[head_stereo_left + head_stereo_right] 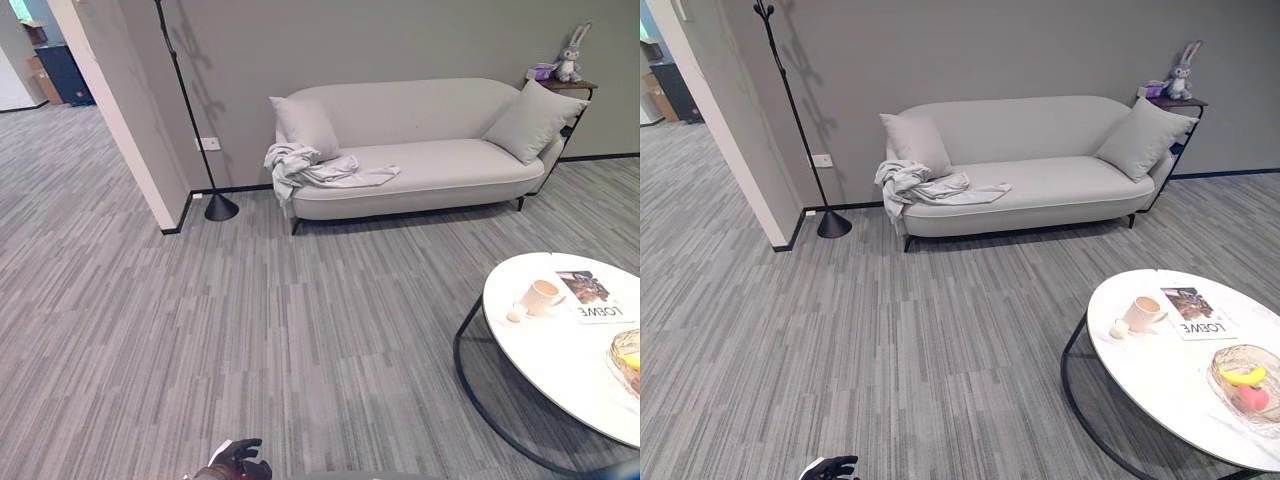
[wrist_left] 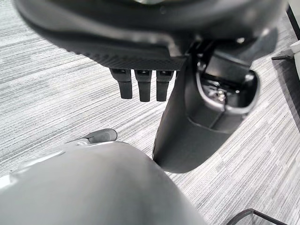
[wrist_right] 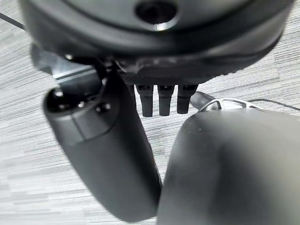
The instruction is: Hang the clothes on the sofa on the clothes rack.
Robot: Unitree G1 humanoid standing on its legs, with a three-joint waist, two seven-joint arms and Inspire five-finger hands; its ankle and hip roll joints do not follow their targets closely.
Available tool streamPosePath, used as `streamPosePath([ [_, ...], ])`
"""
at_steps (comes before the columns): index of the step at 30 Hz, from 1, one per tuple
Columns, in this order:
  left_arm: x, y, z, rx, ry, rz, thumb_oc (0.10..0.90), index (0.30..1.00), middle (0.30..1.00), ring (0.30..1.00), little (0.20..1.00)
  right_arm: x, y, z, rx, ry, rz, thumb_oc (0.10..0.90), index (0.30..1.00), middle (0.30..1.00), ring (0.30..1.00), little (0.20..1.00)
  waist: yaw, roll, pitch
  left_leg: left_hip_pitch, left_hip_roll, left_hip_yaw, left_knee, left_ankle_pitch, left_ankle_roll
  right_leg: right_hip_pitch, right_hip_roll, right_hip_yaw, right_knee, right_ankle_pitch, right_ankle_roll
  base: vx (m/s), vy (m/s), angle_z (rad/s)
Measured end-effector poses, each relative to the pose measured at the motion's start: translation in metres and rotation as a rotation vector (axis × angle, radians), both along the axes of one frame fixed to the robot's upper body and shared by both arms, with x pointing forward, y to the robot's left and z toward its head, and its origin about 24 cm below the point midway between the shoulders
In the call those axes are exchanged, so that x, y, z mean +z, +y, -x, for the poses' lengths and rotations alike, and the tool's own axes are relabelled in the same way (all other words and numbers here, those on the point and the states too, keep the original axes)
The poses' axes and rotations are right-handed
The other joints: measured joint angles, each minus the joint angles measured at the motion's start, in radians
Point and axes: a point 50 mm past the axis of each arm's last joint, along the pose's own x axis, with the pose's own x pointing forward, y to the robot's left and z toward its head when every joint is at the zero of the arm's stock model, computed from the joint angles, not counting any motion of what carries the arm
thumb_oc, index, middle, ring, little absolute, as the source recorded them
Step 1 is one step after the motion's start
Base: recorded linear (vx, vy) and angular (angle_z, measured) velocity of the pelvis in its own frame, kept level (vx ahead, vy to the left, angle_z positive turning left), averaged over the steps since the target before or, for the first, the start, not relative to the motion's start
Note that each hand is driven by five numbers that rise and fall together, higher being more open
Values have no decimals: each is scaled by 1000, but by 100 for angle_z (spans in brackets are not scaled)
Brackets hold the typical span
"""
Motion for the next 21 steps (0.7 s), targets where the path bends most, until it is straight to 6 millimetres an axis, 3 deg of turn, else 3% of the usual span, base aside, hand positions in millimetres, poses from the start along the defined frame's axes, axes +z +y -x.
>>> streamPosePath([
  [3, 1, -3, -4, -84, -3, -11, 800, 900, 900, 900, 900, 0, -1, -3, 45, -1, 9, 800, 900, 900, 900, 900, 0, 1, 5, -1, -3, 4, -2, 0, 1, -3, -4, 5, 0, 1, 1, 36, 101, -4],
  [10, 1, -2, -6, -62, -10, -5, 800, 900, 900, 900, 900, 0, 2, -3, 44, 0, 5, 800, 900, 900, 900, 900, 0, -10, 8, -27, -26, -18, -3, -7, 13, -14, -26, -24, 4, 0, 0, 75, 174, 10],
  [12, 1, -5, -8, -67, -7, 1, 800, 900, 900, 900, 900, 1, -2, -2, 29, -1, 15, 800, 900, 900, 900, 900, -11, 2, 14, -37, -45, -76, -3, -10, 43, -39, -47, -36, 83, -22, -2, 105, 210, 40],
  [13, 0, -8, -7, -67, 0, 7, 800, 900, 900, 900, 900, 2, -8, -7, 19, -20, 26, 800, 900, 900, 900, 900, -32, 27, 28, -32, -50, -103, -3, -10, 50, -65, -69, -29, 183, -23, -2, 78, 204, 56],
  [14, -1, -9, -6, -71, 7, 9, 800, 900, 900, 900, 900, 4, -11, -15, 14, -39, 32, 800, 900, 900, 900, 900, -52, 38, 42, -21, -54, -122, -1, -6, 68, -111, -104, 1, 330, -32, -13, 82, 202, 53],
  [15, 0, -8, -9, -72, 3, 8, 800, 900, 900, 900, 900, 5, -11, -20, 18, -61, 39, 800, 900, 900, 900, 900, -57, 33, 56, -13, -72, -126, 7, -13, 83, -148, -132, 38, 416, -34, -12, 76, 137, 51],
  [16, 1, -3, -13, -92, 8, -10, 800, 900, 900, 900, 900, 9, -14, -38, 37, -129, 55, 800, 900, 900, 900, 900, -66, 37, 79, -12, -82, -157, 30, -21, 102, -232, -176, 119, 607, -59, -39, 42, -38, 40],
  [17, 2, 5, -13, -134, 23, -44, 800, 900, 900, 900, 900, 8, -4, -48, 89, -147, 41, 800, 900, 900, 900, 900, -67, 12, 85, -1, -103, -169, 28, -24, 112, -303, -192, 178, 709, -52, -34, 71, -118, 35],
  [18, 3, 8, -13, -160, 27, -60, 800, 900, 900, 900, 900, 10, -2, -57, 137, -165, 48, 800, 900, 900, 900, 900, -59, -6, 96, -4, -107, -165, 27, -24, 113, -343, -192, 204, 753, -68, -47, 83, -238, 12],
  [19, 3, 16, -10, -200, 54, -95, 800, 900, 900, 900, 900, 12, 7, -70, 236, -187, 41, 800, 900, 900, 900, 900, -50, -14, 102, -7, -102, -160, 27, -25, 113, -396, -160, 212, 745, -89, -80, 104, -259, -4],
  [21, 3, 23, 0, -249, 102, -129, 800, 900, 900, 900, 900, 14, 14, -82, 336, -205, 50, 800, 900, 900, 900, 900, -36, -4, 115, -12, -83, -143, 25, -20, 103, -428, -104, 184, 640, -95, -89, 81, -235, -13],
])
